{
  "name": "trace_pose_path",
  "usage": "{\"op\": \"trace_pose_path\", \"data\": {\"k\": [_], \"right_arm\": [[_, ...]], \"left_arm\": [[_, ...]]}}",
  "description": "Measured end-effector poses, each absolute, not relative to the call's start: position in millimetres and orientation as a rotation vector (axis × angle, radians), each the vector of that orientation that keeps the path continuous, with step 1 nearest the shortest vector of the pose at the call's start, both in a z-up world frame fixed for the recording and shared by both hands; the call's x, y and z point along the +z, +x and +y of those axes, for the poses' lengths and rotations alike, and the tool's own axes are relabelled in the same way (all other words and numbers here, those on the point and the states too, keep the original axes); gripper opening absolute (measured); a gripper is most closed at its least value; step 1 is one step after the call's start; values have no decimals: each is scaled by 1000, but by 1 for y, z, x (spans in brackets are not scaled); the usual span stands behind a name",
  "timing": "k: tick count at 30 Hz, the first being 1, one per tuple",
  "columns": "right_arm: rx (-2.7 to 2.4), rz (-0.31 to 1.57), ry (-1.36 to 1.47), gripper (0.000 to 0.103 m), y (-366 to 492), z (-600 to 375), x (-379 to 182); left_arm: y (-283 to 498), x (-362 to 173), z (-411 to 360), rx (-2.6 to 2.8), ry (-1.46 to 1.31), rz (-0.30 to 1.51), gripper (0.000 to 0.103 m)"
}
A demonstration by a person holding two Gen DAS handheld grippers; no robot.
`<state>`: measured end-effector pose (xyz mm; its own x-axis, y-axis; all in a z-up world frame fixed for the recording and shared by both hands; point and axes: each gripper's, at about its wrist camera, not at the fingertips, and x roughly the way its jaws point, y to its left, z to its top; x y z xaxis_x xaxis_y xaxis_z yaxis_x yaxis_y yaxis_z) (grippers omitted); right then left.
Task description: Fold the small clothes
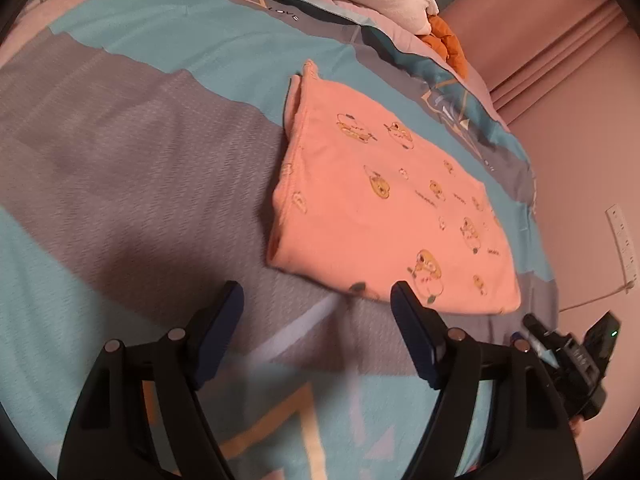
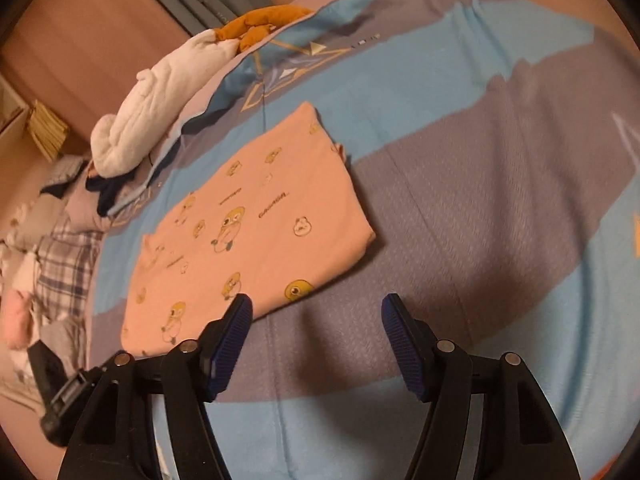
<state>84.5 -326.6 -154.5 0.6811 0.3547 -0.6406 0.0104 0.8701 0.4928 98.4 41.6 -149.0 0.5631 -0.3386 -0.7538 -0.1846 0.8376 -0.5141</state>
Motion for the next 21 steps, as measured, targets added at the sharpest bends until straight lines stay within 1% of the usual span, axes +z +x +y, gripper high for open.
{"op": "trace_pose_path", "data": {"k": [4,8,9,11,13,14,15,16,18,19,21], "right_arm": [[239,828,586,67,96,-328,-169],[283,798,659,67,104,-329,-175],[292,793,681,66,107,-330,-176],[306,783,724,62,115,-332,-179],[320,758,756,58,123,-333,-181],[330,744,766,56,128,-333,-182],[327,739,768,51,131,-333,-183],[321,734,769,43,131,-334,-184],[315,720,778,34,135,-333,-185],[317,717,780,27,135,-333,-185],[302,718,756,21,134,-331,-183]], "left_arm": [[112,-153,39,-117,-626,968,75],[126,-154,37,-134,-624,956,75],[130,-155,38,-135,-629,955,75],[137,-157,40,-133,-646,950,71],[145,-159,42,-117,-659,944,61],[148,-160,44,-112,-667,940,58],[150,-161,46,-116,-688,932,52],[152,-162,47,-126,-707,929,40],[155,-165,51,-154,-751,931,27],[155,-166,52,-153,-759,925,22],[150,-161,52,-136,-757,910,18]]}}
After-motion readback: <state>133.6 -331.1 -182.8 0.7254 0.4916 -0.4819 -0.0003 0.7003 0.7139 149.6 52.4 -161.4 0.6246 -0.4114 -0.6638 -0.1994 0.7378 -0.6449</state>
